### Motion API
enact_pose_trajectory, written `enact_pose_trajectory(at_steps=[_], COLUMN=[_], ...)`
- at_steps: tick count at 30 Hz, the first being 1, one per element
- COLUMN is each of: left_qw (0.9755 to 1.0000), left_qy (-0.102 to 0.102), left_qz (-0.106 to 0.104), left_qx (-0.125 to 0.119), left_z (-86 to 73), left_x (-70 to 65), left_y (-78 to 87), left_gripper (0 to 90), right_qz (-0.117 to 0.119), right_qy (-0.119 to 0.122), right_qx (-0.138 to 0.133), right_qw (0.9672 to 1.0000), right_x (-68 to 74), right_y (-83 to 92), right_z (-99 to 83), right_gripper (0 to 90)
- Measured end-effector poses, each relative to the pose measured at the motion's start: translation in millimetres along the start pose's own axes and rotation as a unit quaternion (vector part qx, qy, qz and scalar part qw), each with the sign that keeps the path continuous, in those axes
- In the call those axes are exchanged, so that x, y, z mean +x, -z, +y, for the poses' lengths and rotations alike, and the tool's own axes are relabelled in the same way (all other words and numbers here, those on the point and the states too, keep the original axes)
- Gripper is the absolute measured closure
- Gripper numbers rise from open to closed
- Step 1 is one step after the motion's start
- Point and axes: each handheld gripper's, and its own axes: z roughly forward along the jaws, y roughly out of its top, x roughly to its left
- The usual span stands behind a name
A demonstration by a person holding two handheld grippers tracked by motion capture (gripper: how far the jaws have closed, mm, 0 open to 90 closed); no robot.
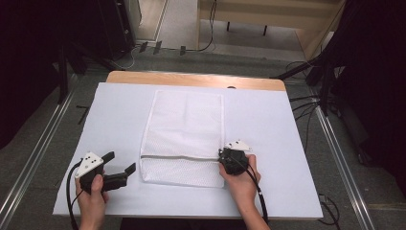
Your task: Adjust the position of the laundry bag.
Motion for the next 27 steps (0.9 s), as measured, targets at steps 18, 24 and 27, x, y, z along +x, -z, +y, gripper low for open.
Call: enact_pose_trajectory(at_steps=[18,24,27], left_qw=[1.0000,0.9999,0.9999], left_qy=[-0.005,-0.007,-0.008], left_qz=[-0.004,-0.004,-0.005], left_qx=[0.003,0.007,0.007], left_z=[-2.1,-3.3,-3.8], left_x=[-6.7,-9.0,-8.7], left_y=[0.7,0.5,1.7], left_gripper=[7.5,7.5,7.5], right_qz=[0.027,0.024,0.033], right_qy=[0.004,0.005,0.006], right_qx=[0.006,0.012,0.009], right_qw=[0.9996,0.9996,0.9994], right_x=[-47.6,-62.9,-67.5], right_y=[32.5,42.2,48.8], right_z=[-16.6,-23.1,-28.3], right_gripper=[90.0,90.0,90.0])
